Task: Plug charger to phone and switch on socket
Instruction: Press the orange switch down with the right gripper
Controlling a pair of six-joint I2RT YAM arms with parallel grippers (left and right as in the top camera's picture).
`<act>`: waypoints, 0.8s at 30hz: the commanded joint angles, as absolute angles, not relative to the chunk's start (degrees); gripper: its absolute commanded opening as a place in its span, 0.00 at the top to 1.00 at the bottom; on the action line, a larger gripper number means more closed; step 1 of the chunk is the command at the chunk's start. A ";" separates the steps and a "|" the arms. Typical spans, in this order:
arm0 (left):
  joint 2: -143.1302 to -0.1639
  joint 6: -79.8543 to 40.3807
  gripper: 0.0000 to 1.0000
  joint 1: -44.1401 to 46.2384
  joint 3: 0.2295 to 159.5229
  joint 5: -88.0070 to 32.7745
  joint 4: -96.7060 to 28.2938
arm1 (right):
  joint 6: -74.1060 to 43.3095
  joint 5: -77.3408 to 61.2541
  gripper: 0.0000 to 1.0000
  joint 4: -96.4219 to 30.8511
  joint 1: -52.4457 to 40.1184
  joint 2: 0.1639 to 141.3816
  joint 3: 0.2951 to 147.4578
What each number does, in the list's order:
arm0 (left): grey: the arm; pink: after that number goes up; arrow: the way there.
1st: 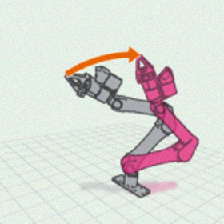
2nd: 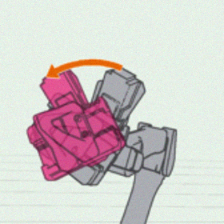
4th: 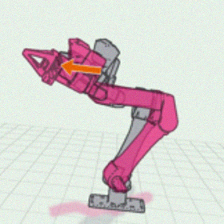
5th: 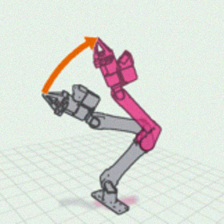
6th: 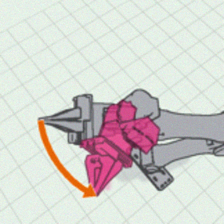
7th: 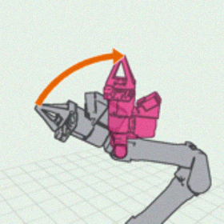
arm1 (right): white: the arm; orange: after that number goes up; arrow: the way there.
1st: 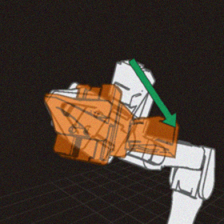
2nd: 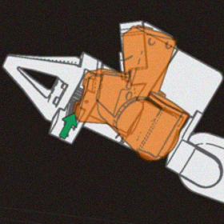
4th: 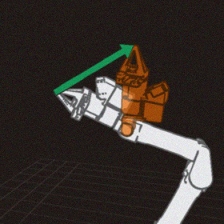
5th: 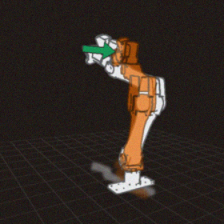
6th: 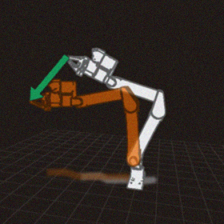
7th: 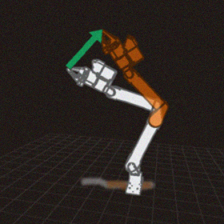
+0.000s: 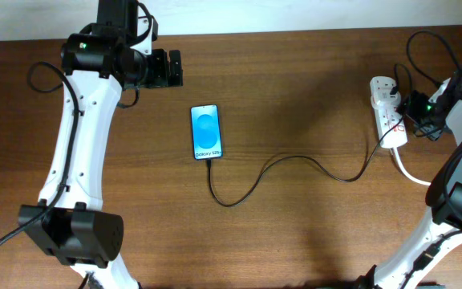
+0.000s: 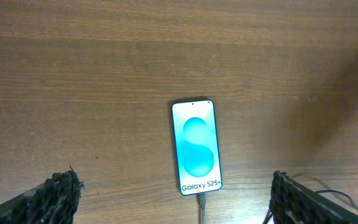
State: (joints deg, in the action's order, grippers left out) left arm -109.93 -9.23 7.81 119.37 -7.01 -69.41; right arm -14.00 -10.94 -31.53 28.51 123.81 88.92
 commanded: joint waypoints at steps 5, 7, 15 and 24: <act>-109.47 -9.13 0.00 7.46 119.57 -6.76 -69.32 | -12.23 -11.49 0.17 -34.98 25.82 125.27 88.40; -109.47 -9.13 0.01 7.46 119.57 -6.76 -69.32 | -12.23 -11.27 0.17 -34.96 25.85 125.27 88.40; -109.47 -9.13 0.00 7.46 119.57 -6.76 -69.32 | -14.41 -10.09 0.16 -30.65 28.27 125.25 88.42; -109.47 -9.13 0.00 7.46 119.57 -6.76 -69.32 | -13.87 -13.45 0.16 -31.81 28.84 125.21 88.51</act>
